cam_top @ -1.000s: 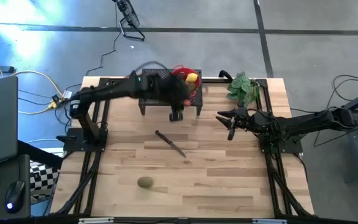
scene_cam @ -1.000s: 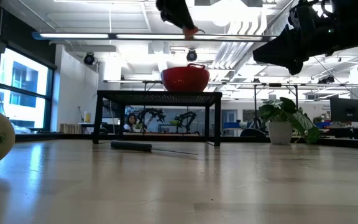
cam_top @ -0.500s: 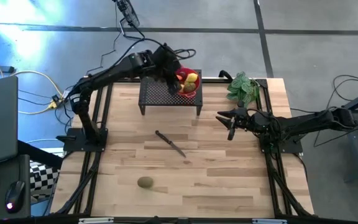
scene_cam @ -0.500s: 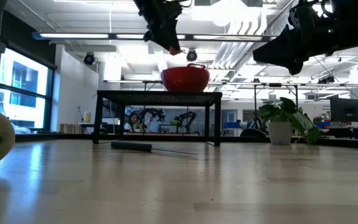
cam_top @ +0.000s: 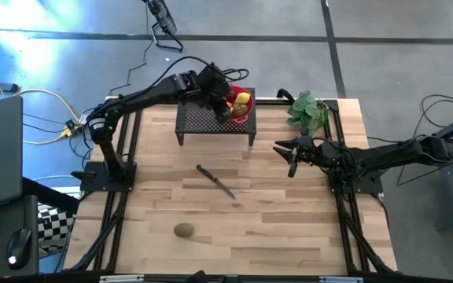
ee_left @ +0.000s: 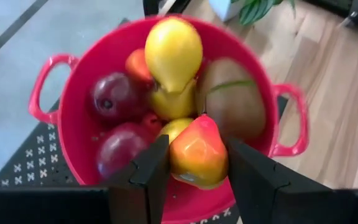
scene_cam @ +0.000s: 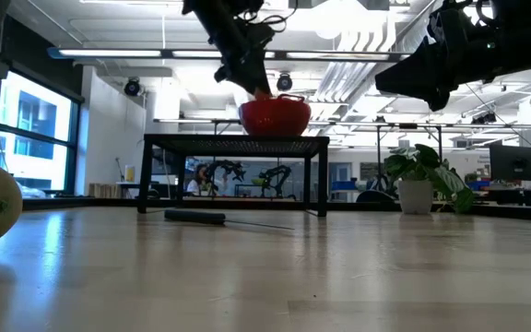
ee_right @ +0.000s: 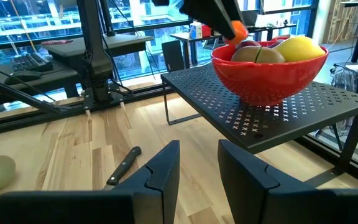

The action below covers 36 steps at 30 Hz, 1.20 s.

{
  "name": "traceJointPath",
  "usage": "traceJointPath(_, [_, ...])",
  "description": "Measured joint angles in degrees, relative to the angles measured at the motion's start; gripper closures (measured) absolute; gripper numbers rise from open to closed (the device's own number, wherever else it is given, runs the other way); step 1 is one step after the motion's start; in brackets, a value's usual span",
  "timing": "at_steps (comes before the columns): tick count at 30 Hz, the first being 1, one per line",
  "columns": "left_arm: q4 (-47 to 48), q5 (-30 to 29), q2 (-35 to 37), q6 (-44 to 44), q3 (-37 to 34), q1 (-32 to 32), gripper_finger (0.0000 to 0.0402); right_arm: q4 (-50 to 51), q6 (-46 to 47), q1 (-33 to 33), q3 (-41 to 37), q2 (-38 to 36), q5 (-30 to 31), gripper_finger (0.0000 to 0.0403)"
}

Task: Pick & Place Fruit
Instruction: Put the pear into the colander on the shelf, then put the kiwi into the colander on the shelf

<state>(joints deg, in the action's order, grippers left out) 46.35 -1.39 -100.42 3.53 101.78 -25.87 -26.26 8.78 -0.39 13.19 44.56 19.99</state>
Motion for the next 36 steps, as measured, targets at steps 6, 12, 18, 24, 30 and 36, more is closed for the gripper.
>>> traceJointPath(6, [0.06, -0.02, 0.0, 0.0, -2.38, 0.0, 0.0261, 0.0, 0.0, -0.02, 0.0, 0.01, 0.0, 0.03])
traceJointPath(12, [-0.14, -0.99, 0.0, 0.0, -2.87, 0.0, 0.0261, 0.0, 0.0, -0.02, 0.02, -0.01, 0.0, 0.03])
traceJointPath(18, [-2.26, -2.18, 0.0, 2.32, -2.87, 0.0, 0.0253, -0.01, 0.0, -0.01, 0.0, 0.01, 0.02, 0.03])
traceJointPath(24, [-3.41, -2.2, 0.02, -0.59, -2.87, 0.0, 0.0205, -0.01, -0.01, -0.01, 0.0, 0.01, 0.01, 0.03])
traceJointPath(30, [-3.41, -2.23, 0.02, -2.01, -2.89, 0.0, 0.0171, -0.02, -0.02, -0.02, 0.01, 0.01, 0.01, 0.03])
traceJointPath(36, [-1.84, -2.3, 0.34, -1.8, -2.1, 0.0, 0.0169, 0.0, -0.02, 0.0, 0.01, 0.01, 0.0, 0.03])
